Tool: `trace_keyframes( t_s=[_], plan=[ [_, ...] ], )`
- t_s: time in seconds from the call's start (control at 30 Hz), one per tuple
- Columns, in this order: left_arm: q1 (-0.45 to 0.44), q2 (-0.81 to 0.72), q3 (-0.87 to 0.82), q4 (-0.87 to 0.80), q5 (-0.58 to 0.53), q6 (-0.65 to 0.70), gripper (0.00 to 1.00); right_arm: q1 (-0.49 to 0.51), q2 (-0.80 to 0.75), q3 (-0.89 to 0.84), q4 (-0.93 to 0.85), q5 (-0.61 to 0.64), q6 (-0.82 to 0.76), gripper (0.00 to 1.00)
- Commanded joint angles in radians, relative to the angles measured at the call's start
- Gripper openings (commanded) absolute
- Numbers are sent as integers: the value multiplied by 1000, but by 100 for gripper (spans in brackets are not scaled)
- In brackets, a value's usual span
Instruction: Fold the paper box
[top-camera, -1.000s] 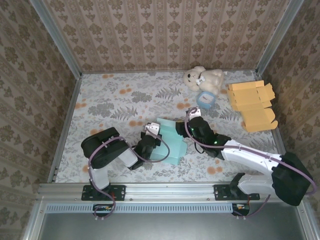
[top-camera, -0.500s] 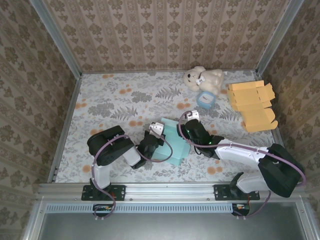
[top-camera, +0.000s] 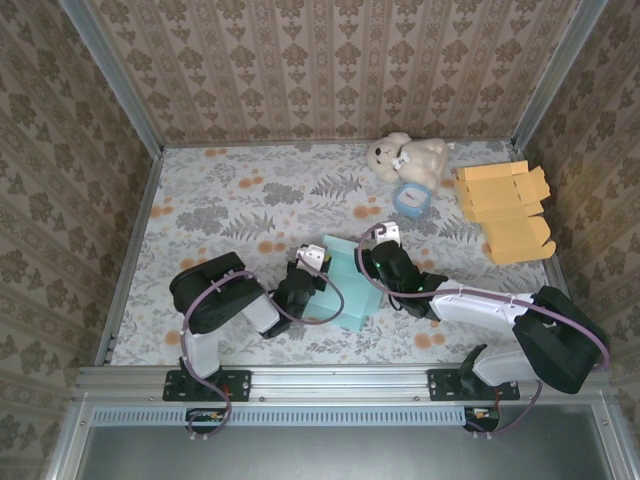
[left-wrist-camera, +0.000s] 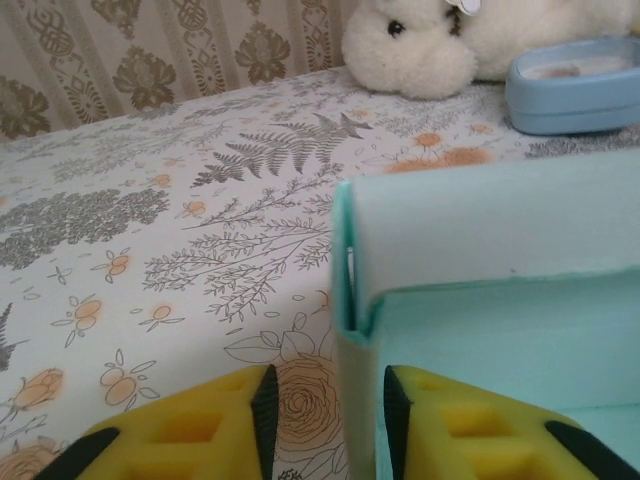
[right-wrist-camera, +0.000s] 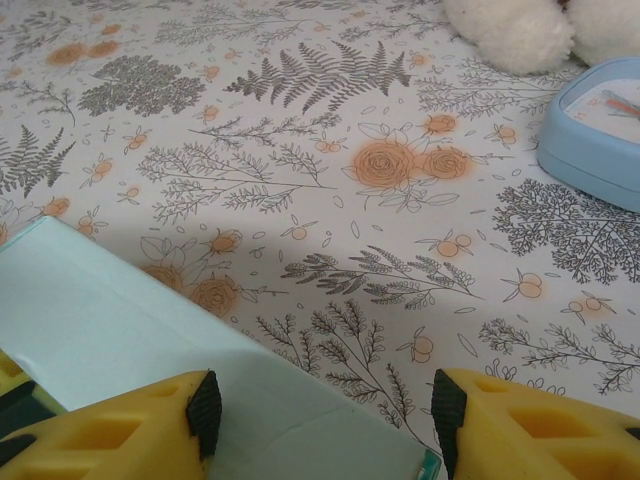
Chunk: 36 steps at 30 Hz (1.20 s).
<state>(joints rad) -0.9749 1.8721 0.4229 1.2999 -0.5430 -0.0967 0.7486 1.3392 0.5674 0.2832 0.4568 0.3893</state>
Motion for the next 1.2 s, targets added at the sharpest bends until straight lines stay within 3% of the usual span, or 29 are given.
trace_keyframes(
  t_s=[0.0, 0.3, 0.37, 0.5, 0.6, 0.77, 1.0, 1.17],
  plan=[
    [-7, -69, -35, -4, 20, -6, 40, -7, 3, -14, -61, 45, 3, 60],
    [-13, -237, -154, -98, 47, -60, 46, -6, 11, 13, -106, 78, 12, 60],
    [-11, -317, -135, -283, 34, -113, 46, -7, 12, 16, -110, 88, 13, 60],
    [-10, -498, -15, -856, -5, -315, 46, -8, 13, 14, -114, 96, 22, 60],
    [-5, -608, -20, -1062, -9, -453, 50, -10, 22, 14, -111, 110, 28, 61],
    [2, -799, -101, -1208, 13, -560, 51, -33, 74, 50, -151, 130, 50, 61],
    [-23, -1073, -155, -1402, -24, -673, 52, -133, 136, 122, -192, 41, 75, 61],
    [-56, -1198, -156, -1469, -41, -681, 52, -194, 233, 182, -203, -22, 101, 61]
  ],
)
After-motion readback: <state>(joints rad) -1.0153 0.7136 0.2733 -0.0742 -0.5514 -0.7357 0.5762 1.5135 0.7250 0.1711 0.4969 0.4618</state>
